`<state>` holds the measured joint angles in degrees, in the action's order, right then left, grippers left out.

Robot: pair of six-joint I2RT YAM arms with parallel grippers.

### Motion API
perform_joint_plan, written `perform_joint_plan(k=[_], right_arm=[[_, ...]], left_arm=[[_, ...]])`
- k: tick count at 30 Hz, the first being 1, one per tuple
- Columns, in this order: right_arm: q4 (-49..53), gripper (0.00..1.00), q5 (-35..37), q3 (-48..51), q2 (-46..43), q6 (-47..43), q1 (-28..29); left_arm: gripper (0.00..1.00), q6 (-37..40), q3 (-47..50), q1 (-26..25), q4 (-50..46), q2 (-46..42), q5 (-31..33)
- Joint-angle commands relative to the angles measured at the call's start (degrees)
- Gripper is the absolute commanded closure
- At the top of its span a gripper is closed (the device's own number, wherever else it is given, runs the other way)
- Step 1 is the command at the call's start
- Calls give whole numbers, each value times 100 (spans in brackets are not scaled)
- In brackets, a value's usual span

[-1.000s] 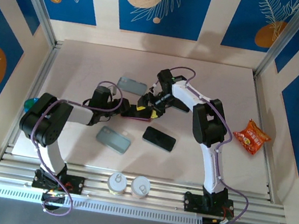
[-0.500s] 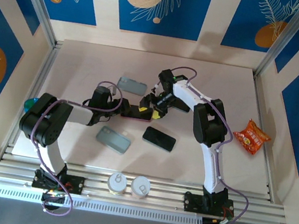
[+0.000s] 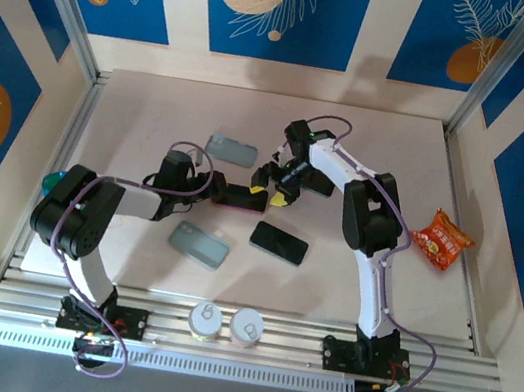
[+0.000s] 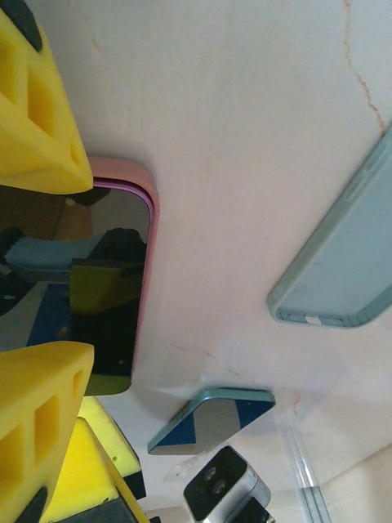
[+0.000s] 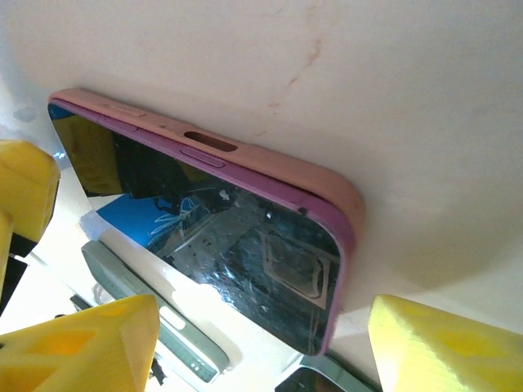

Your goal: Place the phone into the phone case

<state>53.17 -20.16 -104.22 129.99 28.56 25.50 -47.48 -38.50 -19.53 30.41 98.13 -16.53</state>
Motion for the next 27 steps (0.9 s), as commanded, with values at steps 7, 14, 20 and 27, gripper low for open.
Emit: perform_joint_plan(k=[7, 14, 20, 27], right_arm=[[-336, 41, -84, 690, -921, -202, -26], [-1132, 100, -42, 1616, -1266, -132, 224], [-1314, 100, -9, 1714, -1072, -113, 367], [-1329, 100, 94, 1720, -919, -131, 377]], left_arm=[[49, 159, 63, 68, -358, -342, -16], [49, 316, -17, 72, -676, -441, -52], [49, 366, -35, 59, -861, -512, -43], [49, 390, -161, 36, -1045, -547, -34]])
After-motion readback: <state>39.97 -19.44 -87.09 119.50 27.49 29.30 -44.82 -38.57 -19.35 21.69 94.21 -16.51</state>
